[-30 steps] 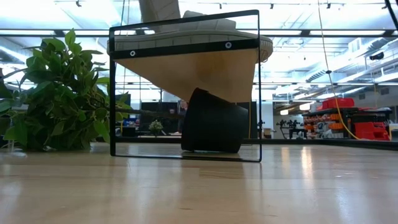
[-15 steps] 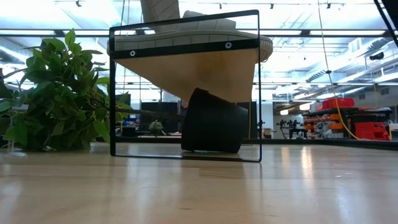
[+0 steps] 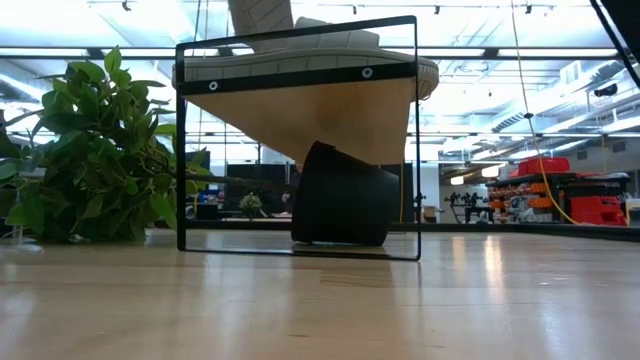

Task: Pick and place slides into the shelf
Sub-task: Put the gray slide on the shelf

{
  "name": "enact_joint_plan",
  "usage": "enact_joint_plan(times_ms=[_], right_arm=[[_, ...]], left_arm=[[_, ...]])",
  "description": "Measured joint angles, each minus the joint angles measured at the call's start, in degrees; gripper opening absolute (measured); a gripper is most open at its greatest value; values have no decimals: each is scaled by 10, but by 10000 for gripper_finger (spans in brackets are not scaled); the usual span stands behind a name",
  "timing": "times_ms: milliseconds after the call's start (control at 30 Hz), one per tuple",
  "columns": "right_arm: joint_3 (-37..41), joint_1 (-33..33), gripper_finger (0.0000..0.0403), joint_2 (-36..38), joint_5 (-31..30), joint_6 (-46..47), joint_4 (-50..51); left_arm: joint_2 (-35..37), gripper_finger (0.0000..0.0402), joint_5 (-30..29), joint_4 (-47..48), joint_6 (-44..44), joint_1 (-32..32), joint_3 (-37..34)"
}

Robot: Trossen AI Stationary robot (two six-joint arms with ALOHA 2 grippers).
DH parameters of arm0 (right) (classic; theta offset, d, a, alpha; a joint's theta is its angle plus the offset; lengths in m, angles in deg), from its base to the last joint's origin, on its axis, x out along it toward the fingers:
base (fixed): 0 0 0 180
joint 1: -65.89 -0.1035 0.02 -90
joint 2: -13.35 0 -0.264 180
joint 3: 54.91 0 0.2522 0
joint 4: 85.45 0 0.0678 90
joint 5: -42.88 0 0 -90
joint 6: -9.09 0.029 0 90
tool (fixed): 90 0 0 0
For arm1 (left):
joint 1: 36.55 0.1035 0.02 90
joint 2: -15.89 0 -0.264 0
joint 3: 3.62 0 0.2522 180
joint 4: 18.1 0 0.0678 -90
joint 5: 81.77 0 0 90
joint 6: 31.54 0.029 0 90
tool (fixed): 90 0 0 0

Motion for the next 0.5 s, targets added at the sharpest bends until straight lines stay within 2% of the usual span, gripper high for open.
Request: enact_joint_plan(times_ms=[233,500], right_arm=[[0,8,246,-9,-1,5,-8],[-1,7,138,-18,0,-19,-18]], left_arm=[[0,16,0,-4,17,0,0],[-1,16,10,-5,24,0,-2]])
